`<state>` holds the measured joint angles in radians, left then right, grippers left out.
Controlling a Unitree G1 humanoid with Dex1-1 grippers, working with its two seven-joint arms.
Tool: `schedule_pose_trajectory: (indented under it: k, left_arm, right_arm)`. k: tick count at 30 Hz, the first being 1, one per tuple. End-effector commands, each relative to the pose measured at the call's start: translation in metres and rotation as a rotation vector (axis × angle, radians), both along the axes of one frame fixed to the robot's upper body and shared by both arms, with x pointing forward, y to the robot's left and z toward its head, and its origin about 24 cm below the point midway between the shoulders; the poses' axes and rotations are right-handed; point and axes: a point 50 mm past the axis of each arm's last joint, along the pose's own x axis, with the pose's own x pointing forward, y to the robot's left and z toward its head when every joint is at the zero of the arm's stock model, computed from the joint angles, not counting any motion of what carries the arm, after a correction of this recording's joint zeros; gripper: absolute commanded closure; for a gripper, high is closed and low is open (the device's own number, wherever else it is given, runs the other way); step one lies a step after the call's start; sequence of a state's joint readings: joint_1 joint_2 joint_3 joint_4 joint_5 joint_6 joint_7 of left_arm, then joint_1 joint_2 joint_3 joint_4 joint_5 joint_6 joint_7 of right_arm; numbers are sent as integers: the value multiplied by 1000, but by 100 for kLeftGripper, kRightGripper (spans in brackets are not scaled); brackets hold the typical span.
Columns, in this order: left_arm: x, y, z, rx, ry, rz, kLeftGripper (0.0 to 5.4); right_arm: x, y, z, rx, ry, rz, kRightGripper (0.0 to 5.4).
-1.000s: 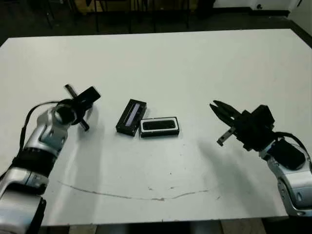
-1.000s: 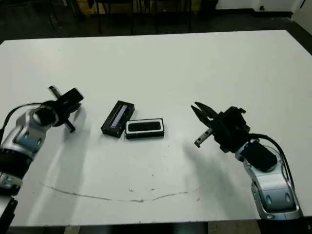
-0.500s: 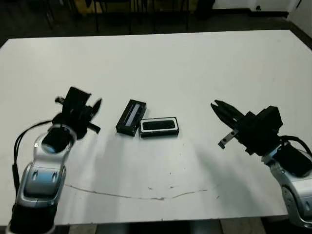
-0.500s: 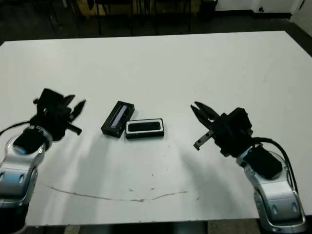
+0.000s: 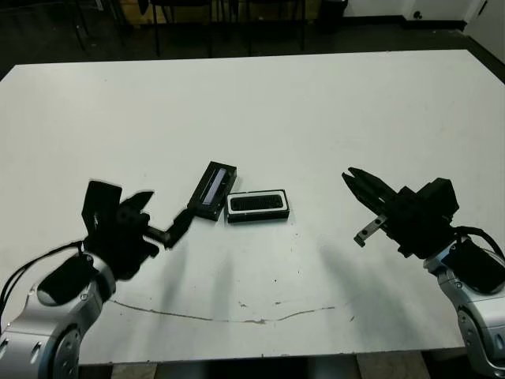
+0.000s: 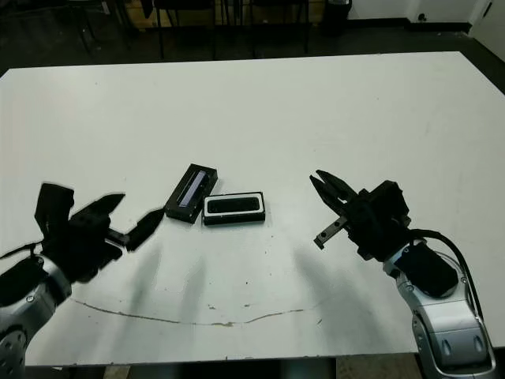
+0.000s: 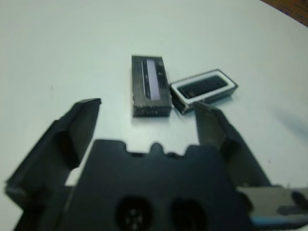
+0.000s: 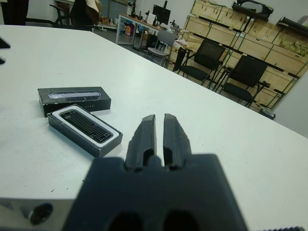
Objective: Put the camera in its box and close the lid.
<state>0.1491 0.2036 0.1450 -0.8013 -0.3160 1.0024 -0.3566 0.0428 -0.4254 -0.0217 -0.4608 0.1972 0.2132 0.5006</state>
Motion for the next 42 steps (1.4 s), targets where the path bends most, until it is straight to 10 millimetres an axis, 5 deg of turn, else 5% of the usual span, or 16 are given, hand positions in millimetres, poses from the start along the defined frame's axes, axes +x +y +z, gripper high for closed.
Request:
schedule_pose_trajectory:
  k: [1, 19, 32, 42]
  left_arm:
    - [-7, -2, -13, 24, 74, -7, 8]
    - [-7, -54, -50, -82, 170, 113, 2]
    - [-7, -54, -56, 44, 148, 207, 2]
    - [-7, -36, -60, 154, 117, 162, 2]
  right_arm:
    - [0, -1, -4, -20, 17, -4, 540]
    - [1, -2, -5, -1, 35, -21, 540]
    - [1, -3, -6, 3, 32, -29, 540]
    - [0, -3, -6, 7, 38, -24, 540]
